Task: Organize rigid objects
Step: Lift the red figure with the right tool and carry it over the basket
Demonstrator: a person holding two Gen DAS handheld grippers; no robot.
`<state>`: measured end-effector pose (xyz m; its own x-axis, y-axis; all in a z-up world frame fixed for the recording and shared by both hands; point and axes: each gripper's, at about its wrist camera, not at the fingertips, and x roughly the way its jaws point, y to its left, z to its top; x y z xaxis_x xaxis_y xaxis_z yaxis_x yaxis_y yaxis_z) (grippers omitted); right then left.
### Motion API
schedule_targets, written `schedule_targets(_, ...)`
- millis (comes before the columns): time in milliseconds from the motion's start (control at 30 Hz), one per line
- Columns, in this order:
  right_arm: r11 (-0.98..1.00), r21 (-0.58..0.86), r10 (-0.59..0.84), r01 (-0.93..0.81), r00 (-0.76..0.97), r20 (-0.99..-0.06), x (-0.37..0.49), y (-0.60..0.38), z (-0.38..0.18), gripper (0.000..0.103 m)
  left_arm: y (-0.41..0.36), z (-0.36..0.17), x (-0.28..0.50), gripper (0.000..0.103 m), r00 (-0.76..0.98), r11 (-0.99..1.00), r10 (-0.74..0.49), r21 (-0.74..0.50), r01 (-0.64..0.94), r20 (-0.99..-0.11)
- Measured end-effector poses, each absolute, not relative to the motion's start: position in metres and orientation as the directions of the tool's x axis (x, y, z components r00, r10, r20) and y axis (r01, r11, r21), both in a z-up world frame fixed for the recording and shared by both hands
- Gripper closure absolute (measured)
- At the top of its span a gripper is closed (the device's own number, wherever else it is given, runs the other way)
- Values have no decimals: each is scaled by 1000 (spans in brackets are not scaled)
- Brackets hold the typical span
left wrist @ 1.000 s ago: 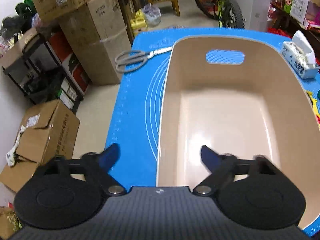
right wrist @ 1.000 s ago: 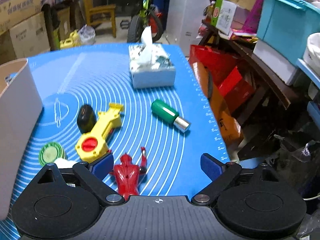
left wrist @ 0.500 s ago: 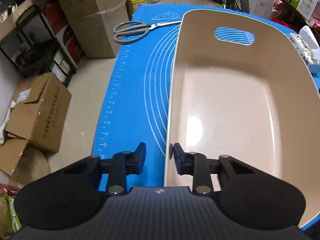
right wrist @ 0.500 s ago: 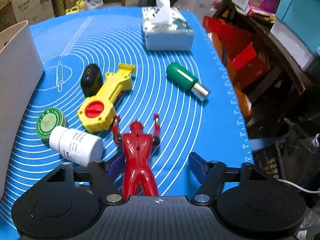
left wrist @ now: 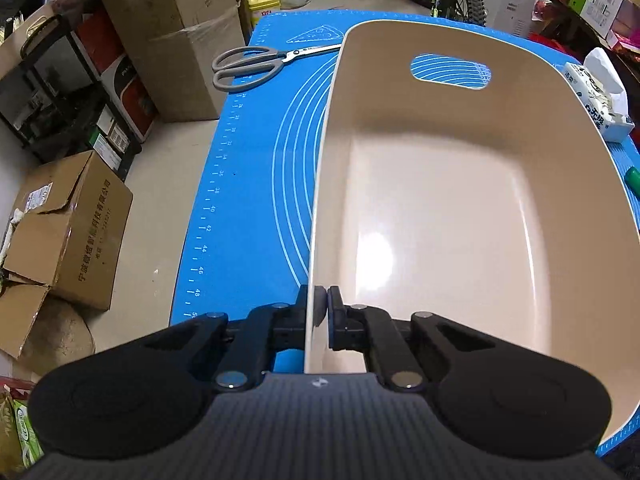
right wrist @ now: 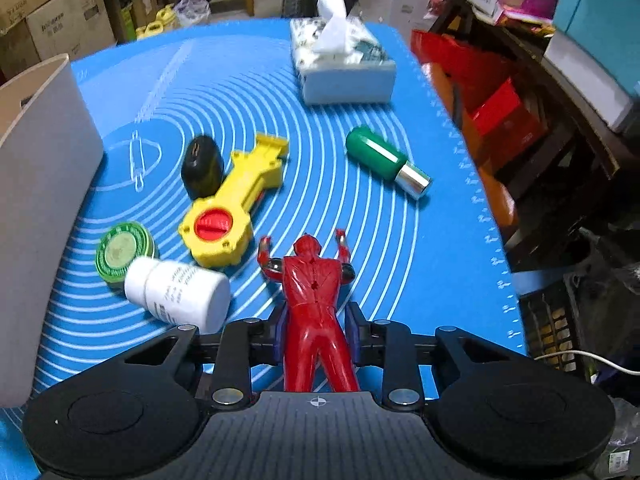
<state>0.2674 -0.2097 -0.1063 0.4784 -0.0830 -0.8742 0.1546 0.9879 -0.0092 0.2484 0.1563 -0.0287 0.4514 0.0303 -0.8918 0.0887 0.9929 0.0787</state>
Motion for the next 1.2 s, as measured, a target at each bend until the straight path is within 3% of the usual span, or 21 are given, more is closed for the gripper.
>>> schedule_targets(233,979,10,-103,204,539,-836,260,-211,-81,65,155,-29,249,93,452,992,35,84,89,-892)
schedule_targets(500,976,33,-122,214,671,-731,248,-195,-33,65,153,-29,249,93,449,992,45,94,87,-892)
schedule_targets(900,996,72,-3,54,819,-574,257,-131,35,65,152,-29,248,93,450,991,52,102,89,-892)
schedule_targets(1200,993,62,121,-105,826,-550,281,-54,43,65,150,-29,249,93,450,990,60,110,87,-891)
